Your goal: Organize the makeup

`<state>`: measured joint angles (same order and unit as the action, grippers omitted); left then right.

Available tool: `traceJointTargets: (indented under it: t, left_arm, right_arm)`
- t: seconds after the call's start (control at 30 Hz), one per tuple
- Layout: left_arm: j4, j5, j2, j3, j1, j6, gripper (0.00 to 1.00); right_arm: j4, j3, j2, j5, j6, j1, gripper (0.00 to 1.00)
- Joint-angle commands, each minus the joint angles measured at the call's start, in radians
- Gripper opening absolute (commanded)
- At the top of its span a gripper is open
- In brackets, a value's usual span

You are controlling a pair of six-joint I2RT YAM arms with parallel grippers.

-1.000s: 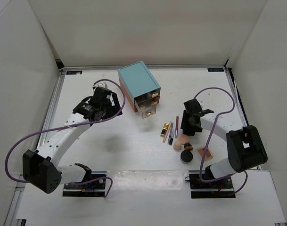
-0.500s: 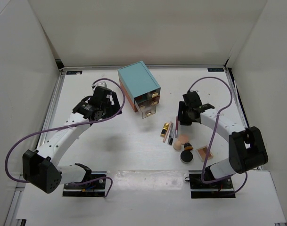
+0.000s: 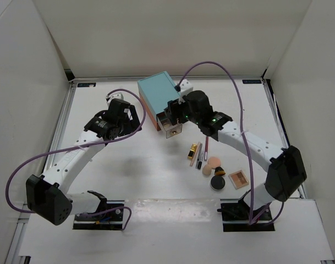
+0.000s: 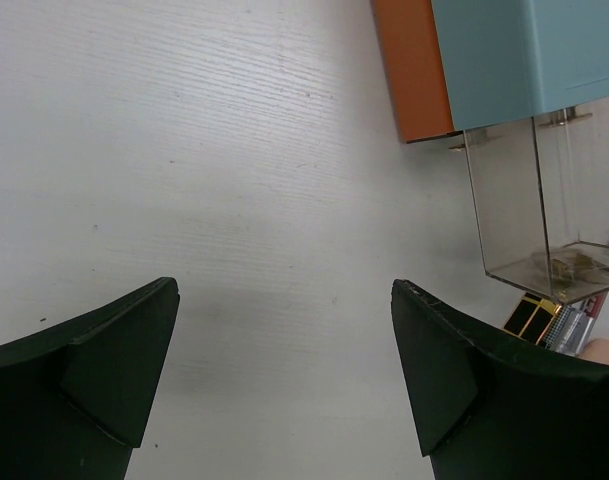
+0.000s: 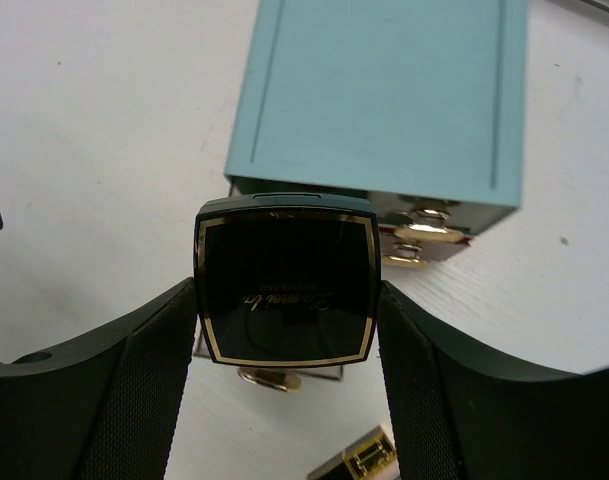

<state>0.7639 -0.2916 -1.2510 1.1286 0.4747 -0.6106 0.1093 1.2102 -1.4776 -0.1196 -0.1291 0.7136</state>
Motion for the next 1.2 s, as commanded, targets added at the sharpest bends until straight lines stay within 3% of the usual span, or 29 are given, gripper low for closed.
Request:
traceJointTargets:
  t: [0.0,0.23,0.57,0.63,0.67,0.7,0.87,0.97,1.07,1.17]
  left_arm:
    - [0.018,-0.027,0.005,0.037,0.001,-0.003,0.98]
    - [0.021,-0.034,0.012,0.028,0.001,-0.012,0.98]
    - [0.020,-0.043,0.012,0.034,0.002,-0.021,0.98]
    - [0.028,-0.043,0.006,0.040,0.001,-0.021,0.98]
    - [0.022,-0.046,0.005,0.043,0.002,-0.018,0.98]
    - [0.028,-0.043,0.005,0.046,0.002,-0.018,0.98]
    - [0.021,-0.041,-0.001,0.056,0.004,-0.014,0.98]
    - [0.015,-0.037,-0.001,0.062,0.002,-0.009,0.98]
    - [0.012,-0.031,-0.007,0.077,0.004,0.000,0.98]
    - [0.009,-0.027,-0.013,0.085,0.001,0.011,0.98]
  right_arm:
    - [-0.071,0.066,-0.068,0.009,0.065,0.035,0.27]
    - [-0.103,0.006,-0.105,-0.031,0.074,0.078,0.27]
    - [0.087,0.075,-0.164,-0.187,0.019,0.109,0.33]
    - [0.154,0.104,-0.194,-0.199,0.000,0.106,0.38]
    - [0.164,0.121,-0.200,-0.193,-0.003,0.103,0.54]
    - [0.173,0.127,-0.204,-0.184,-0.006,0.109,0.60]
    - [0.179,0.189,-0.194,-0.144,0.025,0.109,0.81]
    - [0.194,0.227,-0.176,-0.126,0.043,0.109,0.86]
    - [0.210,0.262,-0.148,-0.120,0.055,0.106,0.99]
    - [0.222,0.256,-0.093,-0.120,0.043,0.107,0.99]
